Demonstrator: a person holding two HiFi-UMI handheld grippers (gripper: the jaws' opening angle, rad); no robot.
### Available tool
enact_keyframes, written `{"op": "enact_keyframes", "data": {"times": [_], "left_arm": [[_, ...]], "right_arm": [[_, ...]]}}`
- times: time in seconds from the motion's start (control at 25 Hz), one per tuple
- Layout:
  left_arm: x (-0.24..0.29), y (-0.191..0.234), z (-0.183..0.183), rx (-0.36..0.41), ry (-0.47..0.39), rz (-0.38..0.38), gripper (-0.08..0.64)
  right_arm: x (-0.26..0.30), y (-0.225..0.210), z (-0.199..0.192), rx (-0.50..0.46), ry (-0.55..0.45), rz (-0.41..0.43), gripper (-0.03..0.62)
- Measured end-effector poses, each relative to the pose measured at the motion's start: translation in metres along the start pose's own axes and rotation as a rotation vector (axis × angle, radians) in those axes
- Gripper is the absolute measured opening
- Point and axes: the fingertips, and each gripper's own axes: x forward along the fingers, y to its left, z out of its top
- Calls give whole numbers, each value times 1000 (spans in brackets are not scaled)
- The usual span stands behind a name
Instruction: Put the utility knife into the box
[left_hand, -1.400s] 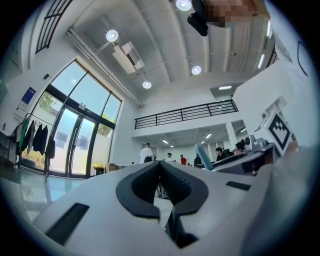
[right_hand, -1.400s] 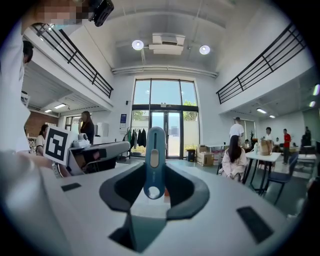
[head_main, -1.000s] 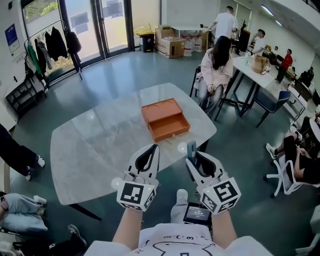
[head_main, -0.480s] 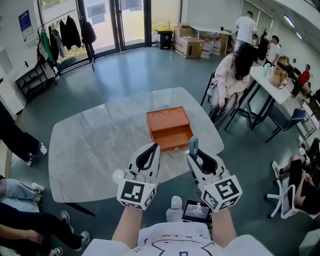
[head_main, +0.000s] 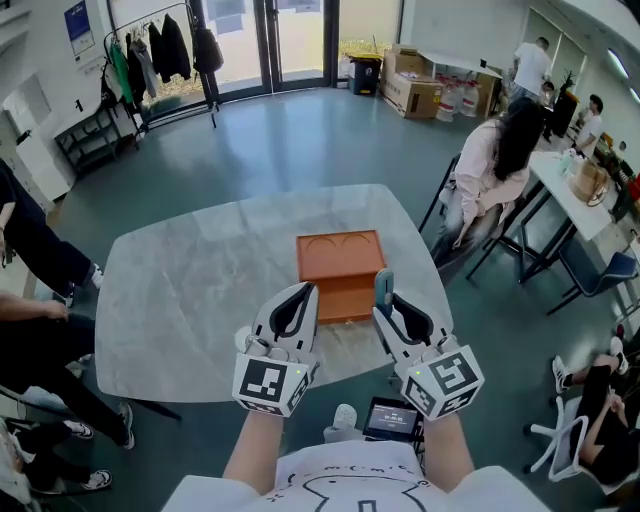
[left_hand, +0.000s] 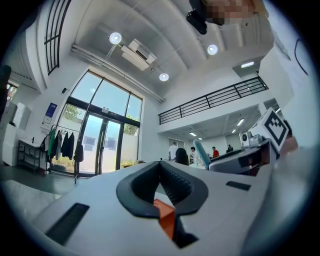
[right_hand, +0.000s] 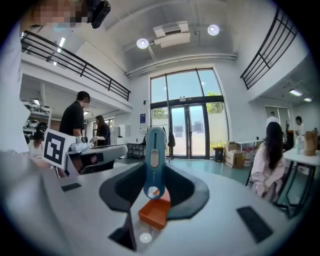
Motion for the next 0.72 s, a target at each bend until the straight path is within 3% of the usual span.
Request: {"op": "enact_keyframes", "data": {"times": [0.36, 0.72], "left_arm": [[25, 17, -14, 10, 11, 97, 15], [24, 34, -19, 3, 36, 154, 15]], "right_arm": [[35, -25, -6, -8, 15, 101, 130], [56, -34, -9, 3, 34, 133, 132]]}}
